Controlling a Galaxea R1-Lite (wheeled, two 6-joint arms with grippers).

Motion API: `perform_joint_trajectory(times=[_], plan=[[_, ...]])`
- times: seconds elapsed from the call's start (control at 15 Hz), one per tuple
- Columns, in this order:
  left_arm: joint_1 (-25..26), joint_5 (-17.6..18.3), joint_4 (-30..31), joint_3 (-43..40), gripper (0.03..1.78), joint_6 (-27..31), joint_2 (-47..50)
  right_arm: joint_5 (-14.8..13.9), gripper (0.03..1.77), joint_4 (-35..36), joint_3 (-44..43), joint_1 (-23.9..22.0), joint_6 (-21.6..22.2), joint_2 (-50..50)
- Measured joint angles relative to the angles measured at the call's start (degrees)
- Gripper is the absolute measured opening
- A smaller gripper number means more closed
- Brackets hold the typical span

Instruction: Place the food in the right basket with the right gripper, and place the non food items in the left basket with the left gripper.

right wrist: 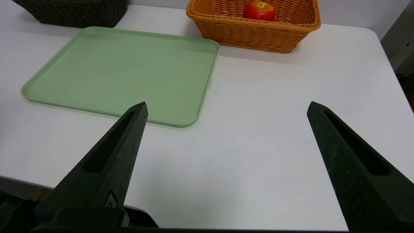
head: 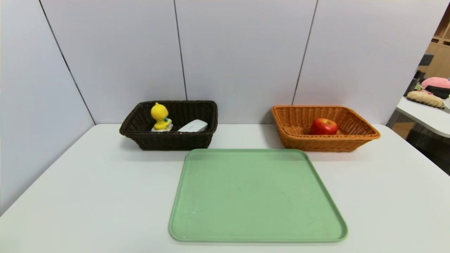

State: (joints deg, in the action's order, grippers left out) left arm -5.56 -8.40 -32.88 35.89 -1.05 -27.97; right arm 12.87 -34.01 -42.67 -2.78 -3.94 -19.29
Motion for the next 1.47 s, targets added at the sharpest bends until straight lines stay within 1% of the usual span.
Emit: perform_joint_trajectory(times=[0.2,0.47,0.6,0.8,1.0,1.13,1.2,1.27,1.47], plan=[[1.18,1.21,0.05,-2.96,1.69,-0.02,3.85,0.02,1.70,-1.07,1.02,1.13,-2.26,2.67],[2.86,1.23,-0.20,-3.78,1.69,-0.10,6.78,0.02,1.70,-2.32,1.57,4.01,-2.43,4.55],[3.85,1.23,-0.22,-4.61,1.69,-0.05,8.55,0.16,1.70,-2.82,2.34,4.29,-2.60,6.34],[5.16,1.29,-0.24,-7.01,1.69,0.06,12.29,2.61,1.70,-2.73,4.72,3.55,-3.78,10.45],[6.11,0.79,0.55,-10.26,1.69,-0.55,16.47,3.28,1.70,-1.84,8.55,3.22,-3.91,14.82],[6.24,0.60,2.82,-13.35,1.69,-0.55,18.63,2.94,1.70,1.00,11.96,3.13,-3.80,17.29],[6.22,0.49,5.12,-15.45,1.69,-0.44,19.57,2.43,1.70,3.50,13.87,3.13,-3.66,17.99],[6.13,0.35,8.29,-18.01,1.69,-0.33,20.58,1.76,1.70,6.38,15.96,3.11,-3.55,18.47],[6.05,0.35,19.27,-25.50,1.69,0.94,23.31,-1.48,1.70,16.37,22.88,3.08,-3.69,19.19]])
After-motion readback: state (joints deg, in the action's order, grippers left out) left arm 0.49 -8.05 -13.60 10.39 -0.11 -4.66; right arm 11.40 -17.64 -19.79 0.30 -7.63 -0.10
